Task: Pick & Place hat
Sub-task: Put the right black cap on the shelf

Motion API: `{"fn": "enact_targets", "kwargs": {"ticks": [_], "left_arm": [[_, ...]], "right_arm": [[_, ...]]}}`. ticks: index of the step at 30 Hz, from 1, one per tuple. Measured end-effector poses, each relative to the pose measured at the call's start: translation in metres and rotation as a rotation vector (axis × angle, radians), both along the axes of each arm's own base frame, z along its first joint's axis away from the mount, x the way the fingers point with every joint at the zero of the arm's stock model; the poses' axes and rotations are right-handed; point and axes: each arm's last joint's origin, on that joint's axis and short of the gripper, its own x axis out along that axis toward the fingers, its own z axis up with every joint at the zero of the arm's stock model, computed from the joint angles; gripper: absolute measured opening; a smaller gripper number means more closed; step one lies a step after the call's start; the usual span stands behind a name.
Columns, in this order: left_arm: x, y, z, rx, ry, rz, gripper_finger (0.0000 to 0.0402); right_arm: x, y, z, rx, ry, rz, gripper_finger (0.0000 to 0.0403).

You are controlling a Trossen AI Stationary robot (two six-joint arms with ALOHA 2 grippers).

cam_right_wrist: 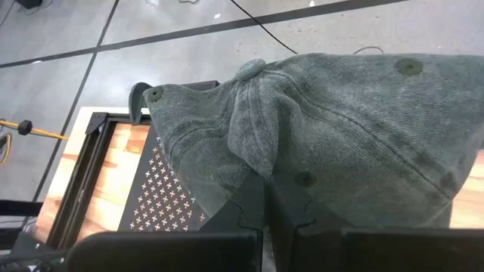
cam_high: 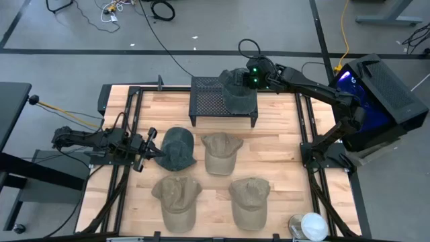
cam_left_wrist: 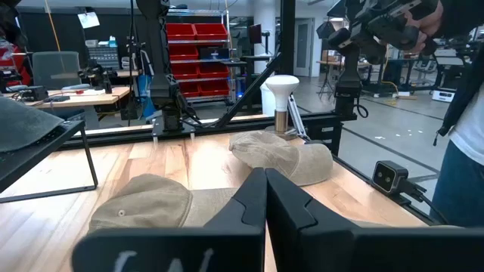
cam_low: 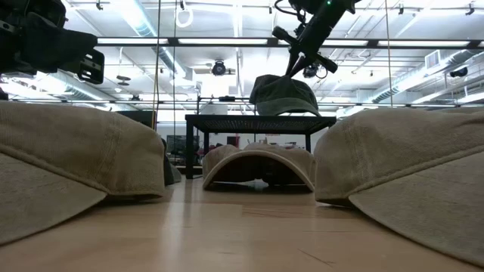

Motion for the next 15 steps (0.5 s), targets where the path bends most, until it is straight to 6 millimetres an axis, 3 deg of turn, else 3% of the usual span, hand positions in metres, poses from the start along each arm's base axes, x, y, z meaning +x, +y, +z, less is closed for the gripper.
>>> {"fn": "enact_targets", "kwargs": {"ticks": [15], "left_arm": [[0.0,0.0,0.0,0.0,0.0,0.0,0.0003]], "right_arm": [[-0.0012,0.0032,-0.0025,0.04,0.003,-0.05,0.0003]]}}
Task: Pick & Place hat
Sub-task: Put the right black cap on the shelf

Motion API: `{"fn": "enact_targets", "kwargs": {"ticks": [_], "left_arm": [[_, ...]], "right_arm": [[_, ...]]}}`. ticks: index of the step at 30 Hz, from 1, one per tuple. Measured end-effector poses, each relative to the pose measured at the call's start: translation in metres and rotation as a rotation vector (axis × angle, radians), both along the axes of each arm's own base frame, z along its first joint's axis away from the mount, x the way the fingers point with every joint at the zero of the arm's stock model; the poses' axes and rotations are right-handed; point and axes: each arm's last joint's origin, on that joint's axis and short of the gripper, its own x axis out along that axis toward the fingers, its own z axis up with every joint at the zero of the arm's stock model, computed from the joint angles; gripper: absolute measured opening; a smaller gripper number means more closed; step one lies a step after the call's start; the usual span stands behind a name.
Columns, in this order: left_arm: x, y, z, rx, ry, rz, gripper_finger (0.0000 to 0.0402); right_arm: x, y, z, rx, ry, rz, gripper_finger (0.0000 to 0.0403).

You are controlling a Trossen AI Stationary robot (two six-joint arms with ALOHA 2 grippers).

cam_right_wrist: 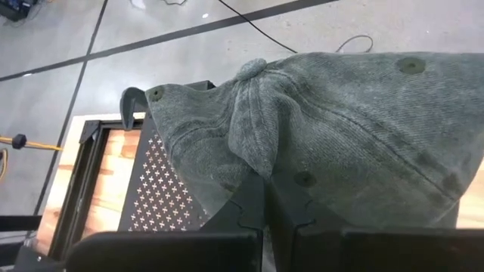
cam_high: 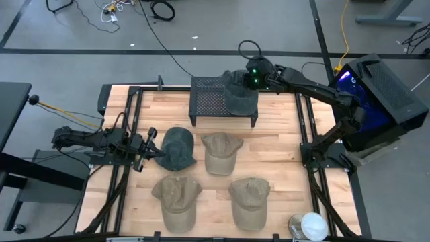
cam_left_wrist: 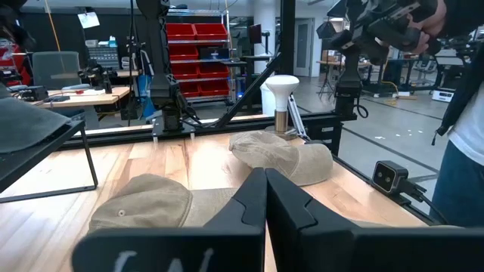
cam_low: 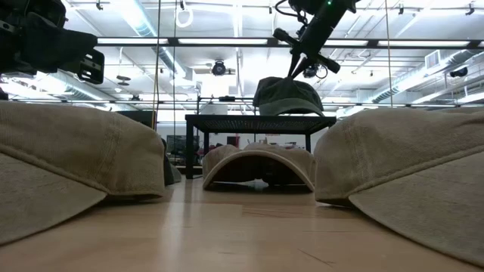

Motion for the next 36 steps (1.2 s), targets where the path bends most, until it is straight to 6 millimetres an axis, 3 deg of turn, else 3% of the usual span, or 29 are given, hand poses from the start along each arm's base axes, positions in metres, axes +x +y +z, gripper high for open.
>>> {"fn": "enact_targets", "kwargs": {"ticks": [36], "left_arm": [[0.0,0.0,0.0,0.0,0.0,0.0,0.0003]], "right_arm": [[-0.0001,0.0029,-0.0012,0.031,-0.006,-0.024,0.0004]]}}
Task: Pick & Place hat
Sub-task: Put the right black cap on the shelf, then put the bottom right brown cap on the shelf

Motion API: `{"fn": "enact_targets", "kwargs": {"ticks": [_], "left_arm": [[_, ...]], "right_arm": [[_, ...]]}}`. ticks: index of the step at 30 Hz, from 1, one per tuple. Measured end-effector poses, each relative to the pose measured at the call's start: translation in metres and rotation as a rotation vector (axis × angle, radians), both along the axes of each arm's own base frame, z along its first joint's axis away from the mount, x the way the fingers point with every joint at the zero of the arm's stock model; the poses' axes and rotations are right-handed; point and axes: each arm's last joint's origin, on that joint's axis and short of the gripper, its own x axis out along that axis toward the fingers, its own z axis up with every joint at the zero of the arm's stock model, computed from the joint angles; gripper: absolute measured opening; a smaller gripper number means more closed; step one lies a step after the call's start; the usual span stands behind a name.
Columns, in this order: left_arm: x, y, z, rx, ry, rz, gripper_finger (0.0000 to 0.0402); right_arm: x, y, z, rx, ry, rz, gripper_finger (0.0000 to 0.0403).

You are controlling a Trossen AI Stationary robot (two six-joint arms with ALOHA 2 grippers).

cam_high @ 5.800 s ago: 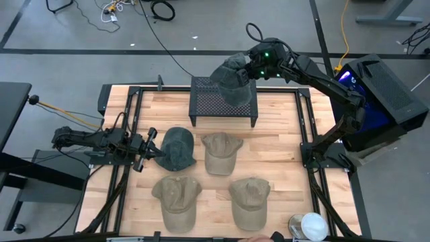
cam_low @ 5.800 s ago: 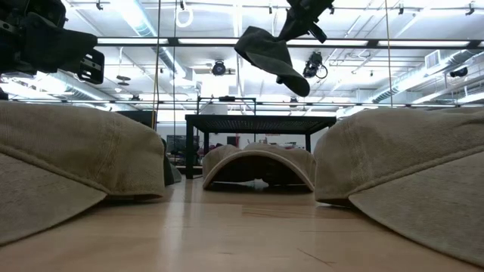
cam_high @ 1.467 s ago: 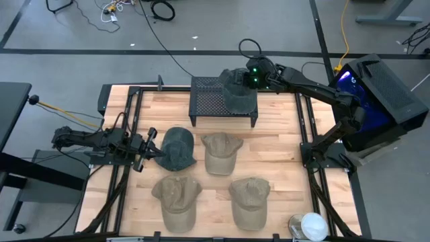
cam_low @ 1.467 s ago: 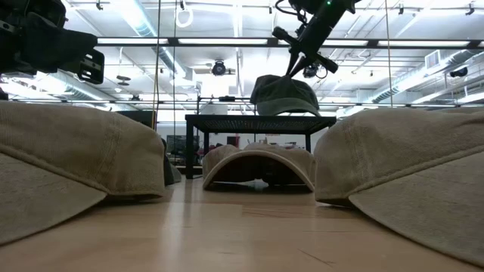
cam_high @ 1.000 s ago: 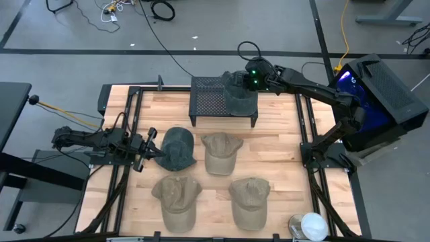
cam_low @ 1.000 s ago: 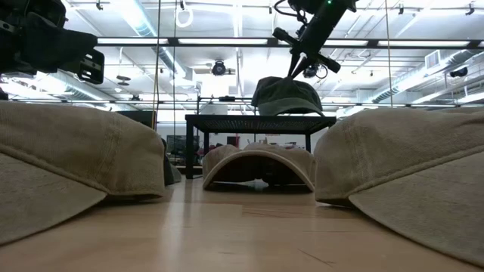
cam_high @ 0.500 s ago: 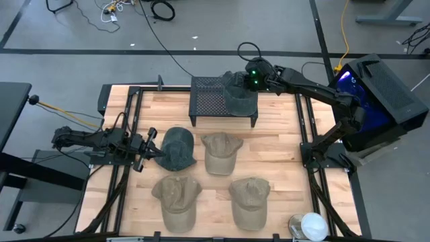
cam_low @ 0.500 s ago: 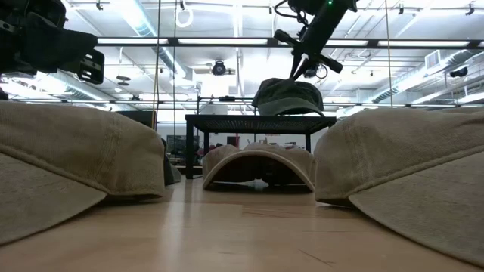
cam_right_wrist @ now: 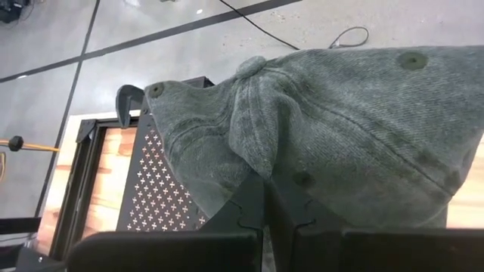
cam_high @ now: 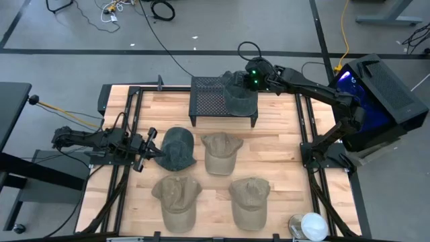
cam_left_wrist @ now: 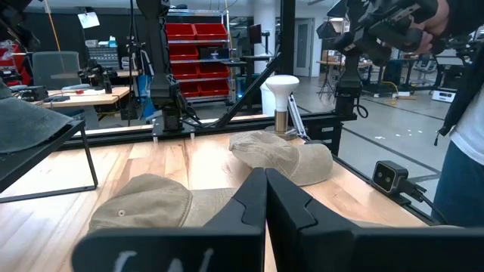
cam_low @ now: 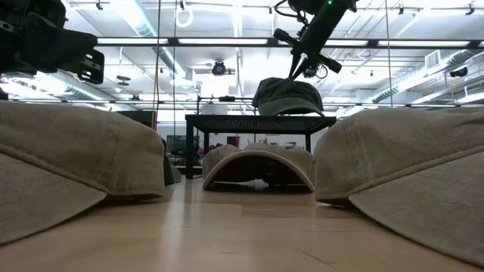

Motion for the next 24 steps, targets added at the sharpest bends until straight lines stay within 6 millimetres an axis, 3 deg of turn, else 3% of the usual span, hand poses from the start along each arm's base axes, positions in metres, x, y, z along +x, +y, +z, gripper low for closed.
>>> {"fn": "enact_targets", "kwargs": {"ticks": [12,24], "left_arm": [[0.0,0.0,0.0001,0.0,0.0,0.0,0.0003],[0.0,0.0,0.0001,0.0,0.0,0.0,0.0003]], "right_arm": [[0.0,0.0001,0.0001,-0.009,0.003,-0.012,0.001],[0.0,0.0002,0.0002,-0.019,0.01,-0.013,0.0089]]}}
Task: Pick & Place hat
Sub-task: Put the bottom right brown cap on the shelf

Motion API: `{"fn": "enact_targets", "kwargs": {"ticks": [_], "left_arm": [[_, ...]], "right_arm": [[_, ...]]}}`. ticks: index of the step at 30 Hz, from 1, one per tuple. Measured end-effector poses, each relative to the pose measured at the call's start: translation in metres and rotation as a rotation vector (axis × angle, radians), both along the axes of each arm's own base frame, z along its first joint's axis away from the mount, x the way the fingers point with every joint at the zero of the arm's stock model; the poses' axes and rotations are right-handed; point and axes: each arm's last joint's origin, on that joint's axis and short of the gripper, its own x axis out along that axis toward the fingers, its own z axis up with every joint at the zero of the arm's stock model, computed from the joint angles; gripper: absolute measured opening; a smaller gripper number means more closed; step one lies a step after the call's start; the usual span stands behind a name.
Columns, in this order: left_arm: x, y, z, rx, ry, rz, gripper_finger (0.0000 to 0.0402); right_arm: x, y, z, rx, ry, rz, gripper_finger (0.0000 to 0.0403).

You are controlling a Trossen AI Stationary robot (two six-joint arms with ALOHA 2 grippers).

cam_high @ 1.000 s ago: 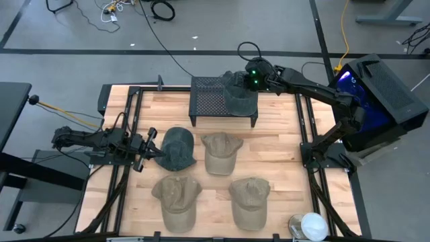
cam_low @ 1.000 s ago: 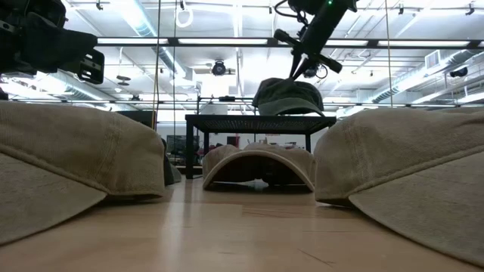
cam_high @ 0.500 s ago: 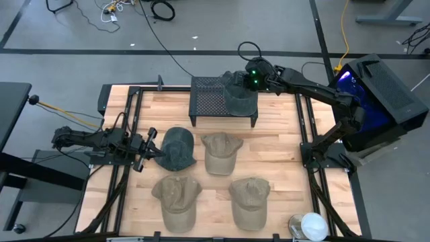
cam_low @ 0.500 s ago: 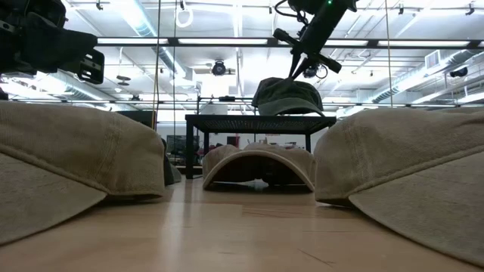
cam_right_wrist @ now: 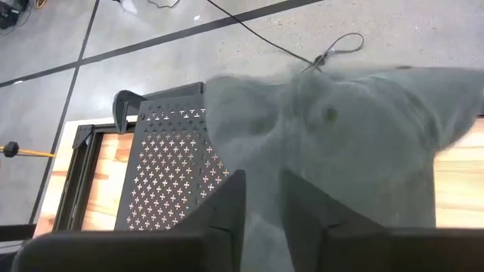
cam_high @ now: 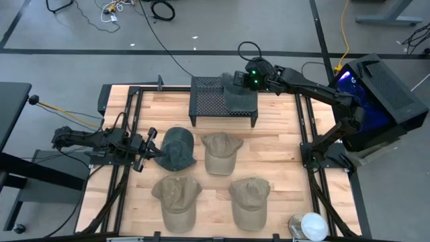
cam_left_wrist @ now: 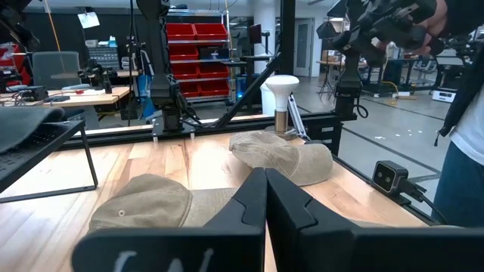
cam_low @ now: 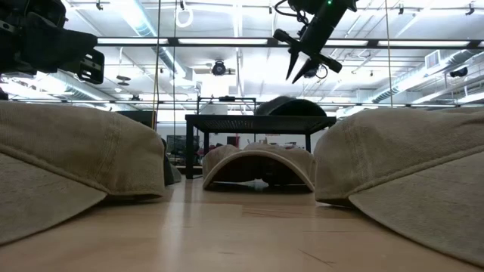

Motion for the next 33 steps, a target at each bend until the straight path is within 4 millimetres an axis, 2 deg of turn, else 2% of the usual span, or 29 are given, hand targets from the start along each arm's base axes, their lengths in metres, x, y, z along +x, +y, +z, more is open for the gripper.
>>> {"fn": "enact_targets", "kwargs": {"ticks": [6,12,16,25,33], "left_arm": [[0.0,0.0,0.0,0.0,0.0,0.0,0.0003],[0.0,0.0,0.0,0.0,0.0,0.0,0.0003],[0.0,0.0,0.0,0.0,0.0,0.0,0.0003],[0.0,0.0,0.0,0.0,0.0,0.0,0.0003],[0.0,0.0,0.0,0.0,0.0,0.0,0.0003]], "right_arm": [[0.001,0.001,0.0,-0.01,0.011,0.02,0.0132],[0.005,0.008,0.0,-0.06,0.059,0.111,0.0157],[0.006,0.013,0.005,-0.089,0.045,0.148,0.016],[0.0,0.025,0.037,-0.17,-0.135,0.302,0.0153],[-0.013,0.042,0.055,-0.295,-0.094,0.418,0.0153]]}}
